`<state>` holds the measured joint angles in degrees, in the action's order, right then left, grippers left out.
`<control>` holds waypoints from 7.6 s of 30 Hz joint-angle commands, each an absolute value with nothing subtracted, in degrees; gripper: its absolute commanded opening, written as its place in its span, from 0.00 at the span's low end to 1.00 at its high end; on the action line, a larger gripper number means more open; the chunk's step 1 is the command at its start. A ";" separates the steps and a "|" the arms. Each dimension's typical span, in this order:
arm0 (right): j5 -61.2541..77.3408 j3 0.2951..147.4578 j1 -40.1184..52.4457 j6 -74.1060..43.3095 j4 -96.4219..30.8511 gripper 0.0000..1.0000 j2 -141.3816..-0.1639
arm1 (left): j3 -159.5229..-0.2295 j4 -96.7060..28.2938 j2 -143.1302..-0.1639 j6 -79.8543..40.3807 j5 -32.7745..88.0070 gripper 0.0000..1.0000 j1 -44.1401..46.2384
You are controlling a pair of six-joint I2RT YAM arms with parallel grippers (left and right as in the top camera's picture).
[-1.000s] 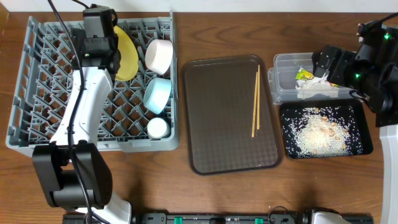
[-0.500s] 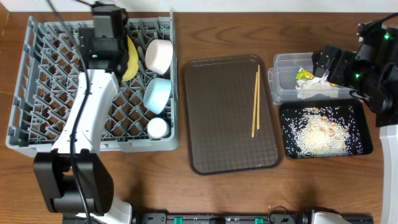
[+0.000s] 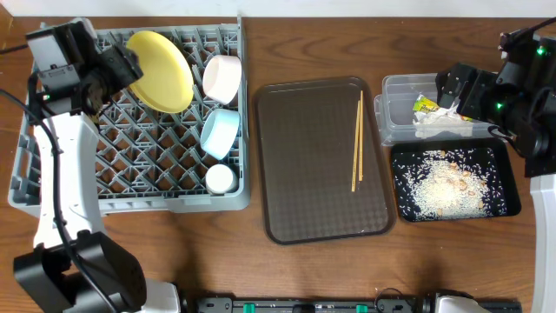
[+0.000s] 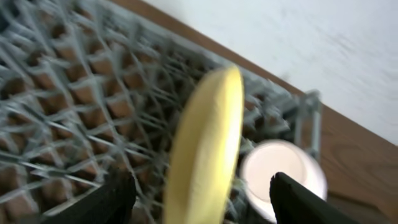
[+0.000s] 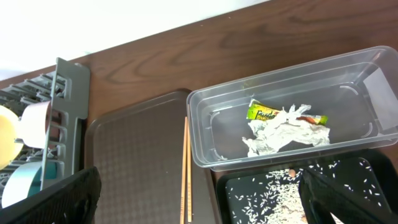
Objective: Sort waste into correct bins and load items into the dishwasher
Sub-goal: 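Stand the yellow plate upright in the rack slots and release, then reach left gripper to a wooden chopstick on the brown tray, then grasp the chopstick with left gripper and lift it, then insert the chopstick upright into the rack and release, then reach left gripper to the second chopstick and grasp it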
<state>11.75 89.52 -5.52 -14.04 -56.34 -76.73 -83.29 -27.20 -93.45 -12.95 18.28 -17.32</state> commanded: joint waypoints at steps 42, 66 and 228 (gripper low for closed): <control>11.38 89.86 -5.93 -14.55 -56.45 0.99 -76.95 | -84.62 -29.30 -86.52 -13.67 16.93 0.46 -2.39; 11.40 89.86 -5.93 -14.55 -56.45 0.99 -76.95 | -85.58 -23.29 -117.05 -19.64 5.74 0.58 42.33; 11.40 89.86 -5.93 -14.55 -56.45 0.99 -76.95 | -88.79 -23.73 -128.49 -29.50 -5.13 0.42 43.99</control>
